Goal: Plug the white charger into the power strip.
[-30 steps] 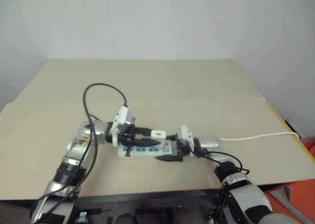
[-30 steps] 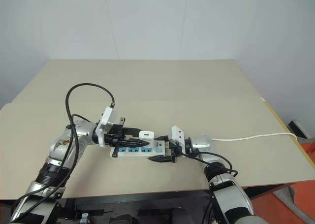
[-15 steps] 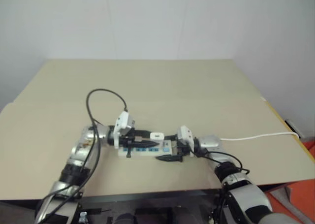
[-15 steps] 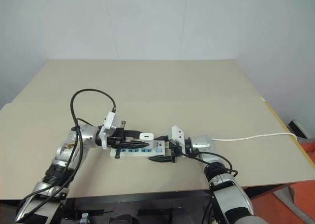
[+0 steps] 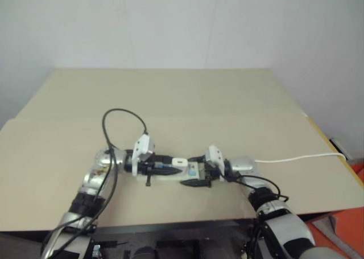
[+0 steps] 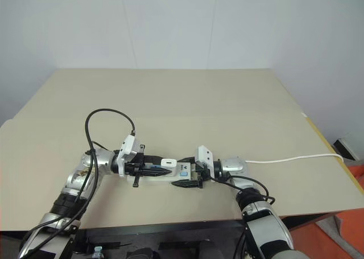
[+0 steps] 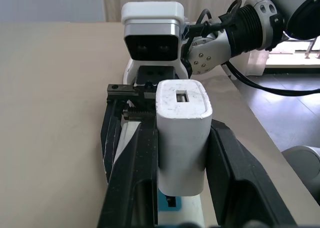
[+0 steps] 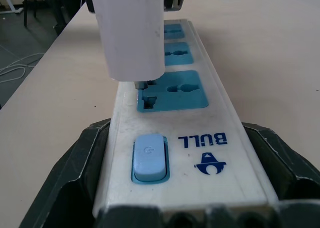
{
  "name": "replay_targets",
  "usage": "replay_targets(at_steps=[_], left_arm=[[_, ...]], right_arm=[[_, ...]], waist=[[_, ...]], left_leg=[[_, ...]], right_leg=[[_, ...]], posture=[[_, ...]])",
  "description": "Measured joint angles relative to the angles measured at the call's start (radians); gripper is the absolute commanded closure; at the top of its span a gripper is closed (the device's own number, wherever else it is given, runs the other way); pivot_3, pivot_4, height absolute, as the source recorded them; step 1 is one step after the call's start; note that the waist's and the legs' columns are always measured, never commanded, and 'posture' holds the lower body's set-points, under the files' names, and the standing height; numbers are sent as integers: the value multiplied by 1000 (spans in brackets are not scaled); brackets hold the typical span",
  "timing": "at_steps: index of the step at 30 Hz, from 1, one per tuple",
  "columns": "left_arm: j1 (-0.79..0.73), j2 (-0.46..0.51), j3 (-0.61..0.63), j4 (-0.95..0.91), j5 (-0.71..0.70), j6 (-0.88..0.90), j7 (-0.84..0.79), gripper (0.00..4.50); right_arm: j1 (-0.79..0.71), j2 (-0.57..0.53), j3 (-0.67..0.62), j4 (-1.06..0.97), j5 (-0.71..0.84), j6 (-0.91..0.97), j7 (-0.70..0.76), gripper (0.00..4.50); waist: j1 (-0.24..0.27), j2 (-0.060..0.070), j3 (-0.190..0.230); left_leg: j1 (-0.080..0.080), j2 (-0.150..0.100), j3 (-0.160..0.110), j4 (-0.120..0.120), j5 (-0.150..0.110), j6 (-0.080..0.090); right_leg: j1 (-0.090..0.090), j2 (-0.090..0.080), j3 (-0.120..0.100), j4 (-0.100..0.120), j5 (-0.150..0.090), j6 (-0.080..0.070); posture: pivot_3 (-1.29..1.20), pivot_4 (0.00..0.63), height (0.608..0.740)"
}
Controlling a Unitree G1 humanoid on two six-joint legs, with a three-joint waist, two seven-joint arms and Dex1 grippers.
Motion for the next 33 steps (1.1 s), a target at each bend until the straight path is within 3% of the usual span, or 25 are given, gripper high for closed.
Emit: replay_targets(at_steps=[33], left_arm=[[11,-21,-6,48,29,-58,24,3534]], right_arm=[[6,-3,0,-20,0,13,-5,1073]], waist=[[0,0,0]], left_leg=[[0,0,0,-2,0,0]], right_leg=[[-1,0,0,-2,0,0]], posture=[[0,150,740]])
